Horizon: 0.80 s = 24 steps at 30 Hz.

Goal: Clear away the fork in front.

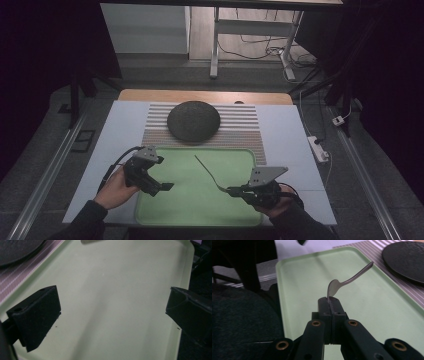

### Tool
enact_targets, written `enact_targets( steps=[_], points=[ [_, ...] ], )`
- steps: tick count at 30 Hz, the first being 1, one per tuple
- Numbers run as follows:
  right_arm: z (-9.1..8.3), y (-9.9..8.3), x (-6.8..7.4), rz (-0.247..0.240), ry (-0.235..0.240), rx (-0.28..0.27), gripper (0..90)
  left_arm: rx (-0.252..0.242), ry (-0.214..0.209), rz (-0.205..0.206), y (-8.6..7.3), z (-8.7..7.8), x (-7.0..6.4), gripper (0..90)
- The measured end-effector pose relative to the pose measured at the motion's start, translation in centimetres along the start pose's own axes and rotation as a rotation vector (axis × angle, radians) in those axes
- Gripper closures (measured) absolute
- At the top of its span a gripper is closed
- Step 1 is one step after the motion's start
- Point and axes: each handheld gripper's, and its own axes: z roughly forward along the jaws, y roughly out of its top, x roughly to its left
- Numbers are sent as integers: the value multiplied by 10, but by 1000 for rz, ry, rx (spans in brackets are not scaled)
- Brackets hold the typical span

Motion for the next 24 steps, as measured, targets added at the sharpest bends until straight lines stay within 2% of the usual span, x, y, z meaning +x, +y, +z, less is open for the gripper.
enact_targets(
  steps=[2, 4, 7, 12, 16, 19, 24],
  points=[
    [1, 1, 2, -5, 21, -1, 899, 0, -18, 20, 4, 4, 3, 0],
    [2, 1, 4, -23, 55, -1, 899, 12, -37, 55, 8, 8, 5, 0],
    [2, 3, 6, -40, 74, 4, 899, 42, -53, 108, 15, 15, 5, 0],
    [5, 5, 11, -65, 137, 9, 899, 74, -85, 173, 23, 26, 4, 0],
    [7, 7, 13, -80, 162, 23, 899, 93, -129, 232, 27, 34, 1, 3],
    [10, 9, 16, -94, 189, 19, 899, 116, -134, 293, 31, 40, -3, 32],
    [11, 11, 19, -111, 215, 21, 899, 141, -152, 367, 36, 47, -9, 84]
  ],
)
